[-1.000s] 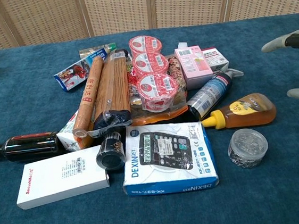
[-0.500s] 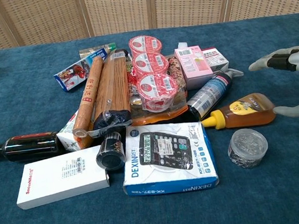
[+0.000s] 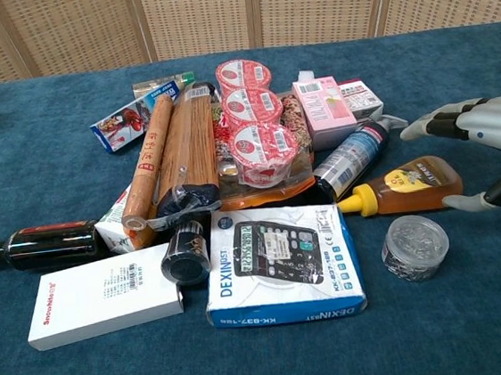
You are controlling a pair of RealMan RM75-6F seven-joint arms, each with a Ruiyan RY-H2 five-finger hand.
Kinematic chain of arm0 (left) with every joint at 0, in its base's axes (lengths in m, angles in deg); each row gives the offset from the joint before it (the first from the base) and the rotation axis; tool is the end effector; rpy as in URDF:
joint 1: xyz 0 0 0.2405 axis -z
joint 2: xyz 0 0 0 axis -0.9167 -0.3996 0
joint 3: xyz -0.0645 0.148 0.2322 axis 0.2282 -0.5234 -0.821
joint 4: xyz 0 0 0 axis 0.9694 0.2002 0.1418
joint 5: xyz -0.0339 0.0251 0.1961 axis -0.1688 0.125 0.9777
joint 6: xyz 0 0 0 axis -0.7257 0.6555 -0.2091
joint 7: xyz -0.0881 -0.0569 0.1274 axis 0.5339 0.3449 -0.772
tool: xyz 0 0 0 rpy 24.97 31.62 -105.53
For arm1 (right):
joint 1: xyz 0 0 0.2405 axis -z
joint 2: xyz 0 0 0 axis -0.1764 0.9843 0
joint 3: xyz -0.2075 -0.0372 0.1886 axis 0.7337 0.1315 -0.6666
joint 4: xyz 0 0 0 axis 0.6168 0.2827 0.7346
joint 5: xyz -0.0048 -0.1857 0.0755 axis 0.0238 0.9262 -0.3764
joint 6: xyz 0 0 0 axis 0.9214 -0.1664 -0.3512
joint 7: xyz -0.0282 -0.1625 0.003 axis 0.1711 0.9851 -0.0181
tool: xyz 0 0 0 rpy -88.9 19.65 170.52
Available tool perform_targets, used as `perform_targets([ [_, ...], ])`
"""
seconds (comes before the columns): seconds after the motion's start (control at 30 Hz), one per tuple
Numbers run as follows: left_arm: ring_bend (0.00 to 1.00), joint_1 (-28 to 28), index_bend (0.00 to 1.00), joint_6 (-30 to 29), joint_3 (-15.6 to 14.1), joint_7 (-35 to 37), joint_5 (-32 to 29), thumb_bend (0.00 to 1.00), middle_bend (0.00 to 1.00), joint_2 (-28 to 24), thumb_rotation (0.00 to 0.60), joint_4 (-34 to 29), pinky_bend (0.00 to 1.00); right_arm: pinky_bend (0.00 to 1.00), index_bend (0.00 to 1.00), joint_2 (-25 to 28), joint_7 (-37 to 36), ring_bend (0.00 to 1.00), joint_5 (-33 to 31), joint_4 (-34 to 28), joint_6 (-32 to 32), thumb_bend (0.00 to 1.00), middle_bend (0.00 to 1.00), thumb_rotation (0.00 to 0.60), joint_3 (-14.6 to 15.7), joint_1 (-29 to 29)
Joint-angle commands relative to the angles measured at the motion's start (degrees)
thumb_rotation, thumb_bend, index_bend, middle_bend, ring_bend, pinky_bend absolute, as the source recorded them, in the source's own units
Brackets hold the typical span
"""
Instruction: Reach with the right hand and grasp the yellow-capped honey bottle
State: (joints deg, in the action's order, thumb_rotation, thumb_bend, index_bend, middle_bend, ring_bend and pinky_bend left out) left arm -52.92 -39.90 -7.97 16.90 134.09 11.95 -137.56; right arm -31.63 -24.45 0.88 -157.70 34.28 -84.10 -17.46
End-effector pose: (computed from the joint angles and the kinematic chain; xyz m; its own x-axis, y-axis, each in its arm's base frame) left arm -0.2491 0.2484 0.2334 0.3167 0.0529 0.9470 0.9445 -0.1088 -0.3098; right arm -0.2467 -0.3019 0.0190 0.6184 -0.2771 0.7354 -0.7734 -0.3805 0.5070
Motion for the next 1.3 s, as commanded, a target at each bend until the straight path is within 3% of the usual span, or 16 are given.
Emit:
perform_targets([
  [0.03,0.00,-0.01,0.00,-0.02,-0.02,0.20,0.03,0.47,0.00,0.07,0.600,0.25,0.00,0.00,0.00,-0.40,0.53,0.00,-0.51,0.42,-0.95,0.36,0.00,0.407,0.18,-0.72],
  [0.47,0.00,-0.33,0.00,-0.56,-0.08,1.06,0.00,0.46,0.00,0.21,0.600,1.26,0.00,0.00,0.00,-2.89,3.11,0.00,-4.39,1.87,-4.39,0.36,0.00,0.412,-0.47,-4.27],
  [0.63,0.00,-0.58,0.00,-0.71,-0.20,1.65,-0.06,0.46,0.00,0.30,0.600,1.80,0.00,0.00,0.00,-3.46,3.38,0.00,-5.21,2.34,-4.69,0.36,0.00,0.460,-0.42,-5.07],
  [0.93,0.00,-1.03,0.00,-1.18,-0.38,2.50,0.15,0.46,0.00,0.35,0.600,2.38,0.00,0.13,0.00,-4.31,2.60,0.00,-6.49,4.06,-4.88,0.36,0.02,0.519,-0.07,-5.69],
  [1.03,0.00,-1.13,0.00,-1.32,-0.44,2.63,0.30,0.46,0.00,0.40,0.600,2.49,0.00,0.19,0.00,-4.69,2.01,0.04,-6.40,4.66,-4.54,0.36,0.10,0.560,-0.07,-5.79],
  [1.13,0.00,-1.27,0.00,-1.45,-0.46,2.86,0.26,0.46,0.00,0.38,0.600,2.63,0.00,0.29,0.04,-4.80,0.95,0.15,-5.98,4.97,-4.04,0.36,0.22,0.599,-0.08,-5.75],
  [1.3,0.00,-1.32,0.00,-1.48,-0.46,3.14,0.25,0.46,0.00,0.53,0.600,2.85,0.00,0.46,0.25,-4.85,-0.40,0.37,-5.43,5.43,-3.50,0.36,0.42,0.600,0.10,-5.64],
])
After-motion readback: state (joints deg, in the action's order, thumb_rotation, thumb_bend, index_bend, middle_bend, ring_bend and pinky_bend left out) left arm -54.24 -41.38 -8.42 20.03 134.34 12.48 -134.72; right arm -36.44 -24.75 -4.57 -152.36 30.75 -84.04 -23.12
